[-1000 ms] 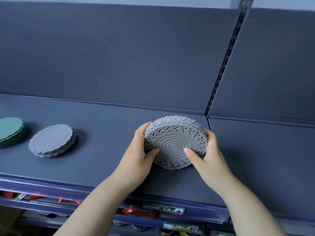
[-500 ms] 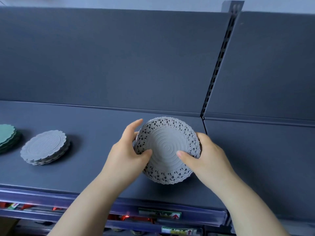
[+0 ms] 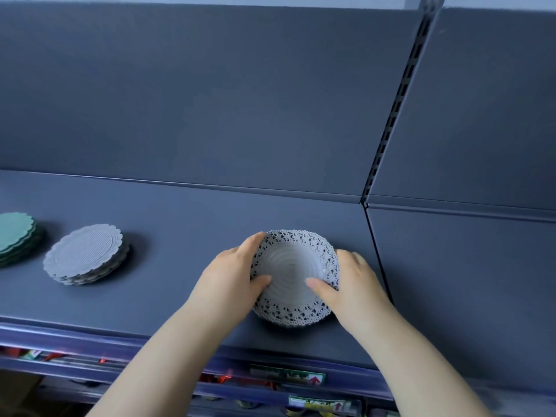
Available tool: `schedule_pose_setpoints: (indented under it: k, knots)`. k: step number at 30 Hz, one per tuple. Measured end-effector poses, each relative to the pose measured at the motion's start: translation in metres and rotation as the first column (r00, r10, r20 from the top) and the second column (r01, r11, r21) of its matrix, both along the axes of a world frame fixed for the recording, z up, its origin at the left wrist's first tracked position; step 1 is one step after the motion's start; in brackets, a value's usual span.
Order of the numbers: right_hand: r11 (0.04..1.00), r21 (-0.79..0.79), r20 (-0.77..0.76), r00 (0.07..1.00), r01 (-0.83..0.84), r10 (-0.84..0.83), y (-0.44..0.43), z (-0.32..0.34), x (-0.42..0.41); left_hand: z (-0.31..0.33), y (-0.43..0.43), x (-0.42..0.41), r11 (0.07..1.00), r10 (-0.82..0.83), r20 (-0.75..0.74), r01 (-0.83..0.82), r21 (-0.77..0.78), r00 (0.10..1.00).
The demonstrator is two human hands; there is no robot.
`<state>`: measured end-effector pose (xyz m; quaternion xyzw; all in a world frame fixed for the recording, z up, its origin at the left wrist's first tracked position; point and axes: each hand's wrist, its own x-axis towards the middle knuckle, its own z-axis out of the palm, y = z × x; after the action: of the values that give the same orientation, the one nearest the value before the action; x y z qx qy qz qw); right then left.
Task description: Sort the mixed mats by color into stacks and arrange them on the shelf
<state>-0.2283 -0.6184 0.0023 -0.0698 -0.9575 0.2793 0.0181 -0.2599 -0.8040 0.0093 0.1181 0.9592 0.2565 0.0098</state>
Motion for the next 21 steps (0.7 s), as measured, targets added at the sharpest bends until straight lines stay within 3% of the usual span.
schedule_pose_setpoints:
  k: [3,8,12,14,21]
  knots:
    - [0.997,-0.071,-0.016,1.000,-0.007,0.006,0.005,-0.002,-0.002,-0.002,-0.003,-0.001,0.998,-0.027,-0.078,0.023,-0.059,0.997]
    - [0.993,-0.117,-0.151,0.988,0.027,-0.045,0.009,-0.010,0.012,-0.016,-0.006,0.002,0.989,-0.113,-0.363,0.069,-0.133,0.925]
    - [0.997,0.033,-0.321,0.944,-0.065,0.072,0.014,-0.016,0.041,-0.021,-0.021,0.017,0.981,-0.190,-0.383,0.162,-0.103,0.904]
    - [0.986,0.121,-0.303,0.942,-0.115,0.147,0.011,-0.020,0.051,-0.023,-0.029,0.024,0.976,-0.219,-0.396,0.192,-0.108,0.892]
    - [0.965,0.259,-0.265,0.964,0.040,0.031,-0.013,-0.014,0.054,-0.029,-0.046,0.021,0.910,-0.415,-0.399,0.366,-0.196,0.818]
